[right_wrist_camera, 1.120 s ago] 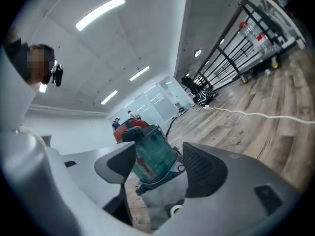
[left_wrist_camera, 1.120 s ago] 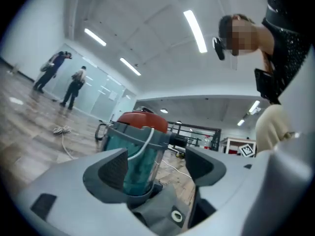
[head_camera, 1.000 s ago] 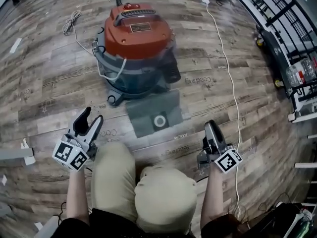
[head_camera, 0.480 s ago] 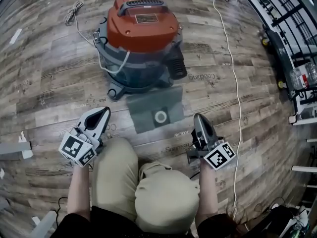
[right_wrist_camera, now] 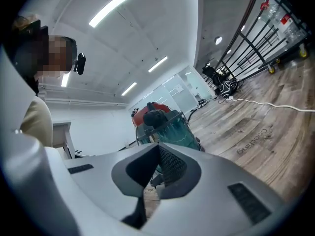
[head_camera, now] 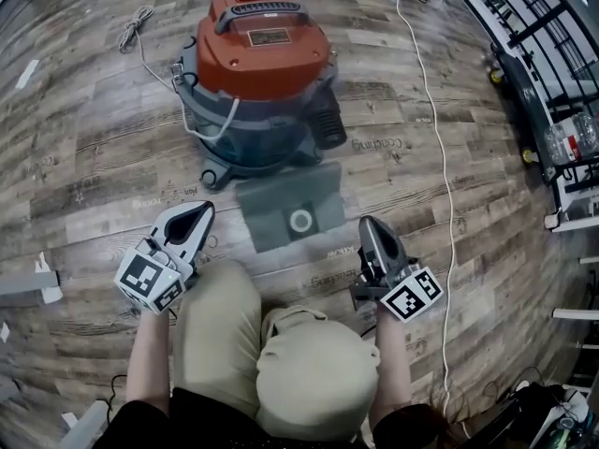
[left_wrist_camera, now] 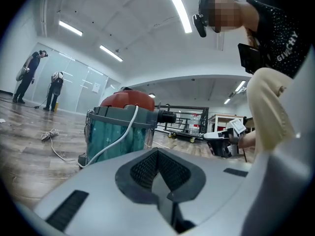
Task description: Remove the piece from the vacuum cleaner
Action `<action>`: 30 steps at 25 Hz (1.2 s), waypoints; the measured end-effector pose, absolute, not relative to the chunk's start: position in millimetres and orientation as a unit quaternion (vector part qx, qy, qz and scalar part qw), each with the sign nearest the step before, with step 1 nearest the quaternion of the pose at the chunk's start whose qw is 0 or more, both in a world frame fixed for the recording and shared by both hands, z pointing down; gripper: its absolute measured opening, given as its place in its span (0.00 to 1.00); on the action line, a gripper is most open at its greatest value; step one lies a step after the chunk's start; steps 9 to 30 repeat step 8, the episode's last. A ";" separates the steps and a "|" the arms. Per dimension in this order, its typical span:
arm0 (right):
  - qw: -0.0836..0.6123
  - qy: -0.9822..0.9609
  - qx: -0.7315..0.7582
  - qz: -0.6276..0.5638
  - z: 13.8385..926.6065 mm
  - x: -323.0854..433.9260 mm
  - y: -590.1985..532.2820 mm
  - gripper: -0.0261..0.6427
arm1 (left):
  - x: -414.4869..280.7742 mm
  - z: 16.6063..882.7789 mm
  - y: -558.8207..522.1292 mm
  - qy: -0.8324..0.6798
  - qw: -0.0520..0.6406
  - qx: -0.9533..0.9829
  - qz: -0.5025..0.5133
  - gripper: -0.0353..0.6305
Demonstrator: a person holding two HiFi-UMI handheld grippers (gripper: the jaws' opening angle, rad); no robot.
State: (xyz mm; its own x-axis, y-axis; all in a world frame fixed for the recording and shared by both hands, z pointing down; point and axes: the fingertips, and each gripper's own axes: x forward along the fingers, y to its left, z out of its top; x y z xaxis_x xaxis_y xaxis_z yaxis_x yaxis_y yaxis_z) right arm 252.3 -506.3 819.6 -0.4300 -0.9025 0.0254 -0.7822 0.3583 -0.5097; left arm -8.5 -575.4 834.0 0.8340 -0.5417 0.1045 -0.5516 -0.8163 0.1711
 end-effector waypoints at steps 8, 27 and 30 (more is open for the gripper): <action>0.101 0.825 -0.512 -0.216 819.7 244.8 -503.1 0.06 | -3.9 837.9 -574.6 -0.287 0.088 0.953 0.040 0.06; 0.101 0.825 -0.512 -0.216 819.7 244.8 -503.1 0.06 | -3.9 837.9 -574.6 -0.287 0.088 0.953 0.040 0.06; 0.101 0.825 -0.512 -0.216 819.7 244.8 -503.1 0.06 | -3.9 837.9 -574.6 -0.287 0.088 0.953 0.040 0.06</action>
